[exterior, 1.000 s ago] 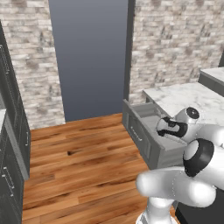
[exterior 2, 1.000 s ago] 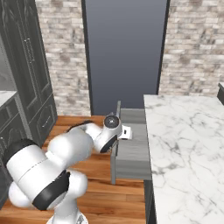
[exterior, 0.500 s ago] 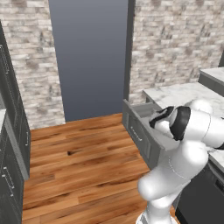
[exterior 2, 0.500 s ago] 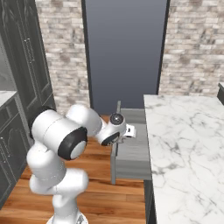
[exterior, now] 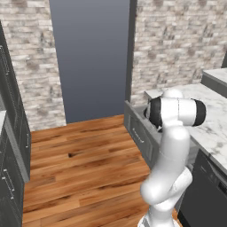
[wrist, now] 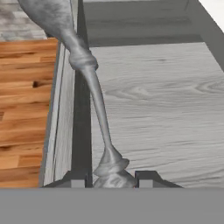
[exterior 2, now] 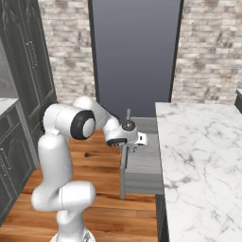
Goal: Pick up the metallic utensils from the counter and place them in the open drawer. Make sure not to pick up any wooden utensils.
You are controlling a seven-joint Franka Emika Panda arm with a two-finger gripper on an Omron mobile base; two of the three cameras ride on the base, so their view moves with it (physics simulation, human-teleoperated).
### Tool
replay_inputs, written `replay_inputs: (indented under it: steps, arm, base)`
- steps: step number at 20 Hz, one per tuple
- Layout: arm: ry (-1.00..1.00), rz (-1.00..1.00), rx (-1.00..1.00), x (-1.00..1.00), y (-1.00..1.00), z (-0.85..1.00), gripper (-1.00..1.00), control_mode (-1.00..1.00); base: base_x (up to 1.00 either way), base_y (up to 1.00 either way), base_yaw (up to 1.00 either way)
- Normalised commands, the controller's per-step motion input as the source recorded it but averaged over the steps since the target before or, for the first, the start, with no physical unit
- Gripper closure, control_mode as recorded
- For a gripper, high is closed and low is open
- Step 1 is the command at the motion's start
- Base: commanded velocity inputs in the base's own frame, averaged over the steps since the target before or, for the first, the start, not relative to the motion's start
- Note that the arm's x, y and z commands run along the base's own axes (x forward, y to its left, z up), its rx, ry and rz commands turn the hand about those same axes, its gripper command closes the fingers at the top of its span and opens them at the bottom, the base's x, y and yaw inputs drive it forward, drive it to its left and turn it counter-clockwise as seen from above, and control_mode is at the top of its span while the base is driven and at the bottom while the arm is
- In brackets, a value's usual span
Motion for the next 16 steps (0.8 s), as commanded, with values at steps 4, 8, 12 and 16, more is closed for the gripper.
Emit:
replay_inputs:
  steps: [4, 8, 12, 16]
  arm:
    - [0.0, 0.0, 0.0, 0.29, 0.0, -0.3, 1.0, -1.0]
    - [0.0, 0.0, 0.0, 0.26, 0.0, -0.35, 1.0, -1.0]
    - [0.0, 0.0, 0.0, 0.18, 0.04, -0.4, 1.0, -1.0]
    - [0.0, -0.01, -0.01, 0.03, 0.59, -0.43, 1.0, -1.0]
  base:
    - [0.0, 0.0, 0.0]
    - [0.0, 0.0, 0.0]
    - [0.0, 0.0, 0.0]
    - [0.0, 0.0, 0.0]
